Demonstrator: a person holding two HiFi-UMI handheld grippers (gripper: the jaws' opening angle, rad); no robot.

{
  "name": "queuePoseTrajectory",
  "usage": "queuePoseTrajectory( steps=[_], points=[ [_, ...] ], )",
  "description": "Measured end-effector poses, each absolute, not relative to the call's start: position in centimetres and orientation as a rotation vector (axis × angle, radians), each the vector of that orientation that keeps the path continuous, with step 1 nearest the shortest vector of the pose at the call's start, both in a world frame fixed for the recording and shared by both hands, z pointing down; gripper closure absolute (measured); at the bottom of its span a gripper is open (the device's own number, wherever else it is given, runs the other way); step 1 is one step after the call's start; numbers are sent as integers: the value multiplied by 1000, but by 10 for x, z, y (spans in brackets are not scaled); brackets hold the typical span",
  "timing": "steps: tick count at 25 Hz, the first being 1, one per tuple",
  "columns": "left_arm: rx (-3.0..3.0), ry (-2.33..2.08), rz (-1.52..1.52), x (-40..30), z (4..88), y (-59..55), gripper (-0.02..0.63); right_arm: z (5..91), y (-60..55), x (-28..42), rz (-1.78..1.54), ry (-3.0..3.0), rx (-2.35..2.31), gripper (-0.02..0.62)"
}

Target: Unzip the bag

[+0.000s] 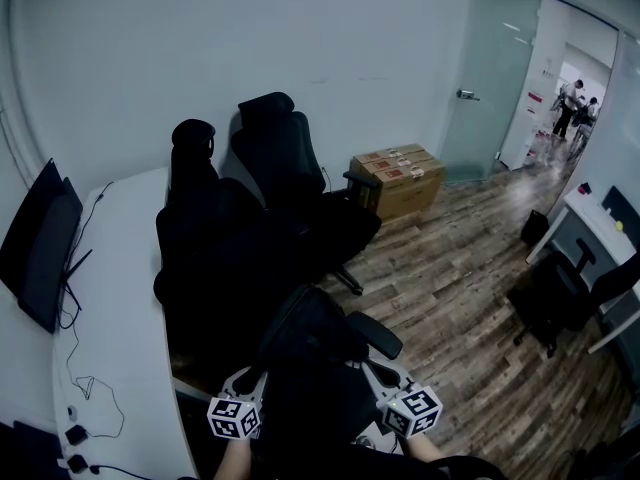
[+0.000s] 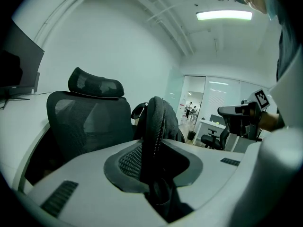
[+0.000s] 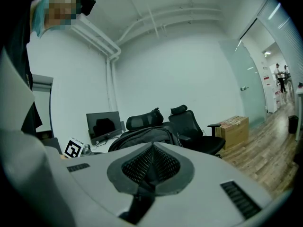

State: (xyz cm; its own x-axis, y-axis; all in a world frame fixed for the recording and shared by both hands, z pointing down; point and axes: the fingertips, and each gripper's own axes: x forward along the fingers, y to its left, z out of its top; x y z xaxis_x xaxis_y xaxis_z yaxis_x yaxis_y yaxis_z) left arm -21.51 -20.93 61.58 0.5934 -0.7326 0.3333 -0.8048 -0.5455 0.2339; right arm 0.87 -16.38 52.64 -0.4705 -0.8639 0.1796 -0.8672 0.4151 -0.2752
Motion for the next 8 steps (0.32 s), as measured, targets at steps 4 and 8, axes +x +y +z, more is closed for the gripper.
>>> queuePoseTrajectory(
  steps=[4, 8],
  points=[
    [2474, -1230, 268, -214, 616, -209, 512, 530, -165, 6, 528, -2633, 1615, 551],
    [2486, -1224, 256, -213, 615, -212, 512, 532, -168, 3, 534, -2631, 1614, 551]
  ],
)
